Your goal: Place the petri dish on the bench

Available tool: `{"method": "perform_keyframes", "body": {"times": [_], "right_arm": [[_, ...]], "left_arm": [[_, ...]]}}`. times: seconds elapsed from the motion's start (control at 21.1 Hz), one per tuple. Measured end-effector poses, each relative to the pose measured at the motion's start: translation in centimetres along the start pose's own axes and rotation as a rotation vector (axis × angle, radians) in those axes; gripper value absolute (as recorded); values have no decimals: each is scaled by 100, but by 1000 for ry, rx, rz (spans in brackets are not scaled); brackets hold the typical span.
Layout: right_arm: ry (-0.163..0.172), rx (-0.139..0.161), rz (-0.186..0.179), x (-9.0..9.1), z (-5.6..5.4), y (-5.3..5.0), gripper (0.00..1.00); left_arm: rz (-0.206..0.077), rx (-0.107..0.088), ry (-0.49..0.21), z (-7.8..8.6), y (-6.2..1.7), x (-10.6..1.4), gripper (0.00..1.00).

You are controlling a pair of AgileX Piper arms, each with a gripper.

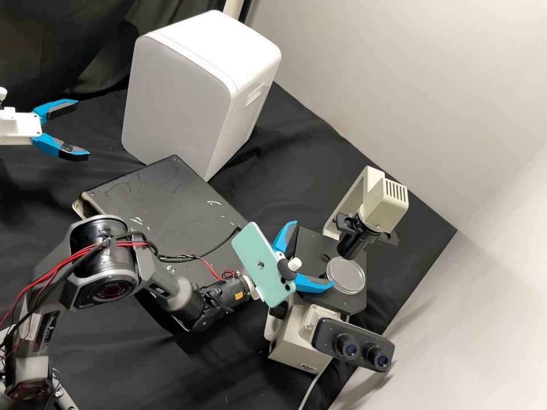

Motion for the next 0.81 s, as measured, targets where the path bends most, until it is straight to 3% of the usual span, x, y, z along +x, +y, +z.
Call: {"method": "perform_keyframes", "body": {"times": [0.28,0.62,0.81], "right_arm": [[-26,-3,27,-35,41,104,100],[-42,-1,31,29,127,117,100],[-44,-40,36,100,168,128,100]], "left_arm": [[-17,11,-16,9,-27,11,100],[-19,11,-15,9,-30,12,100],[-30,10,-14,5,-48,19,100]]}}
